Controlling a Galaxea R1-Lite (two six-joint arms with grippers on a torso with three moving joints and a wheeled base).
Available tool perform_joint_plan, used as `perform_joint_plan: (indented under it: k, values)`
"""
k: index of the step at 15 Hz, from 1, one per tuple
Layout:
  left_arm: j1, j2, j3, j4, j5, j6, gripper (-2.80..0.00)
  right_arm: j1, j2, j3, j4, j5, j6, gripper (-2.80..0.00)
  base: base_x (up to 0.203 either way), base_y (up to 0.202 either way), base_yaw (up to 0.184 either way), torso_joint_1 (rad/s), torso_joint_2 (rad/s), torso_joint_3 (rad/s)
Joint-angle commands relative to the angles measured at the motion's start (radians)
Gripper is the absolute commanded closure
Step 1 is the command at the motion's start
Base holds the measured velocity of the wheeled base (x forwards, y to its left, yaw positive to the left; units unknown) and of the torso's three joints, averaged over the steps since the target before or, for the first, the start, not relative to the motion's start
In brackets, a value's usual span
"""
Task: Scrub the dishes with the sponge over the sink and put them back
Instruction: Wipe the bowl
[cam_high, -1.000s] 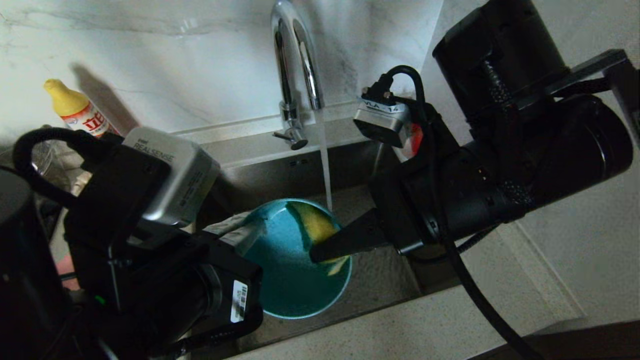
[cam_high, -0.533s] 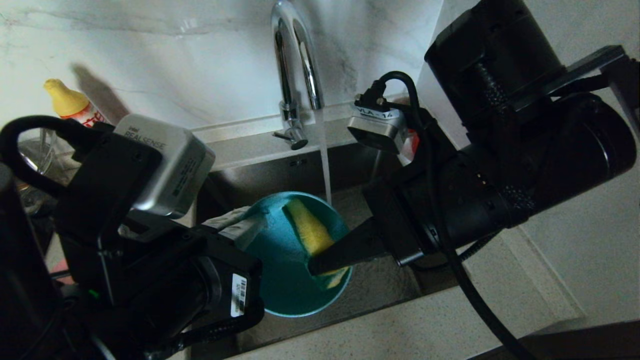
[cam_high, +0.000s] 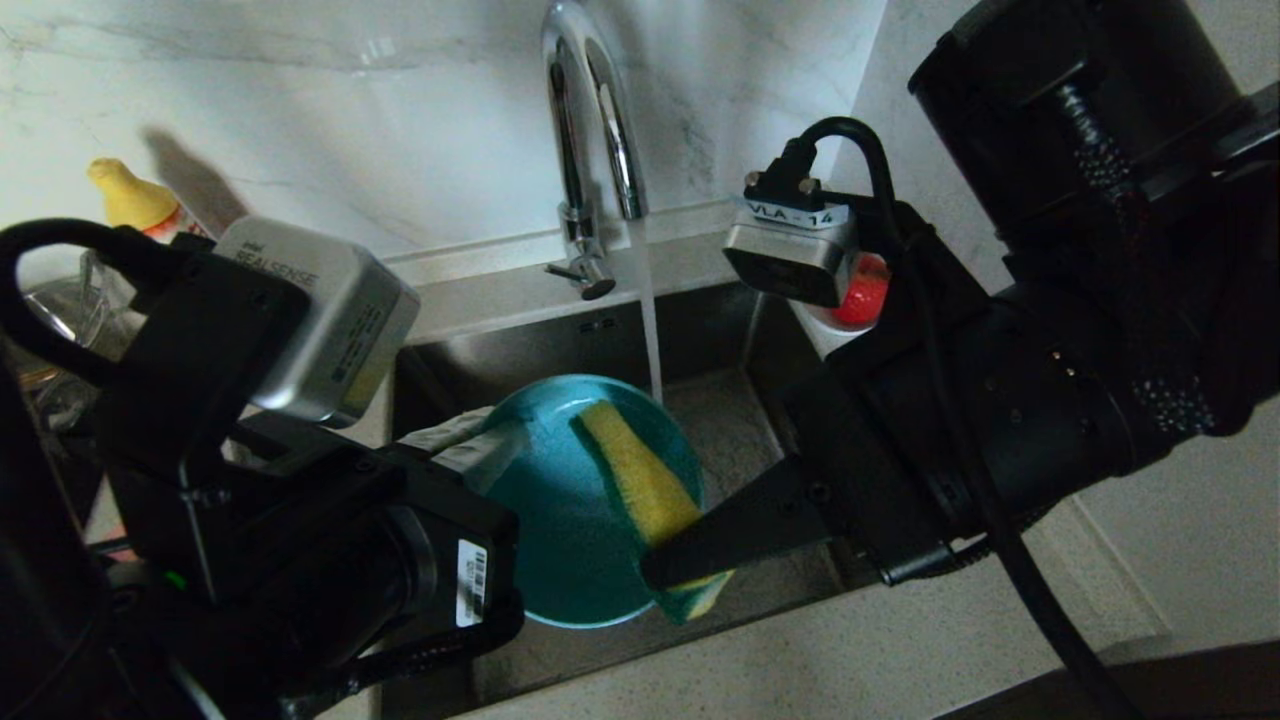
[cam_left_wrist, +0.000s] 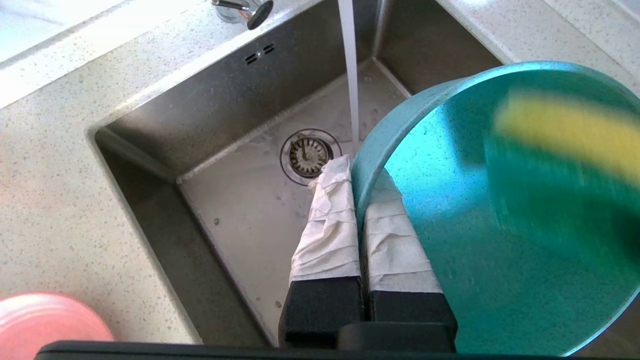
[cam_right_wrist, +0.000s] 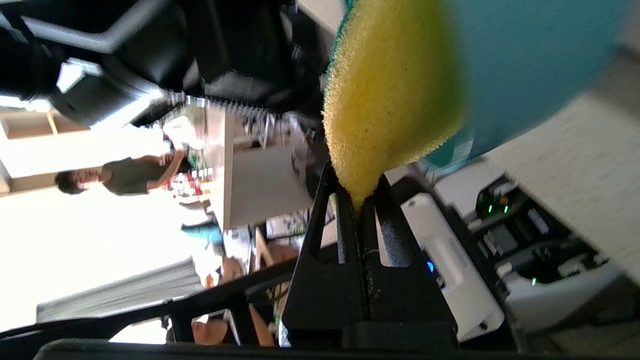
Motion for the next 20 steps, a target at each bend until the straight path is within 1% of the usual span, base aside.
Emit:
perform_joint_plan:
  k: [1, 4, 10, 14, 18, 20]
  values:
    - [-0.001, -0.009, 0.003, -0.001, 0.003, 0.000, 0.00, -0.031, 0.005, -0.019, -0.001, 0.002, -0.001, 0.00, 0.000, 0.000, 0.000, 0.000, 0.00, 0.000]
    - [-0.002, -0.017, 0.007, 0.000, 0.002, 0.009, 0.00, -0.064, 0.034, -0.079, 0.000, 0.003, -0.006, 0.00, 0.000, 0.000, 0.000, 0.000, 0.00, 0.000]
    - [-0.002, -0.014, 0.003, -0.002, 0.000, 0.011, 0.00, -0.065, 0.086, -0.159, 0.007, 0.004, -0.006, 0.00, 0.000, 0.000, 0.000, 0.000, 0.00, 0.000]
    - [-0.002, -0.014, 0.000, -0.002, 0.003, 0.011, 0.00, -0.039, 0.076, -0.150, 0.027, 0.006, 0.000, 0.00, 0.000, 0.000, 0.000, 0.000, 0.00, 0.000]
    - [0.001, -0.023, 0.000, -0.002, 0.005, 0.011, 0.00, -0.042, 0.045, -0.147, 0.065, 0.004, 0.002, 0.00, 0.000, 0.000, 0.000, 0.000, 0.00, 0.000]
    - [0.006, -0.032, -0.008, -0.003, 0.006, 0.025, 0.00, -0.043, 0.024, -0.132, 0.085, 0.003, 0.002, 0.00, 0.000, 0.000, 0.000, 0.000, 0.00, 0.000]
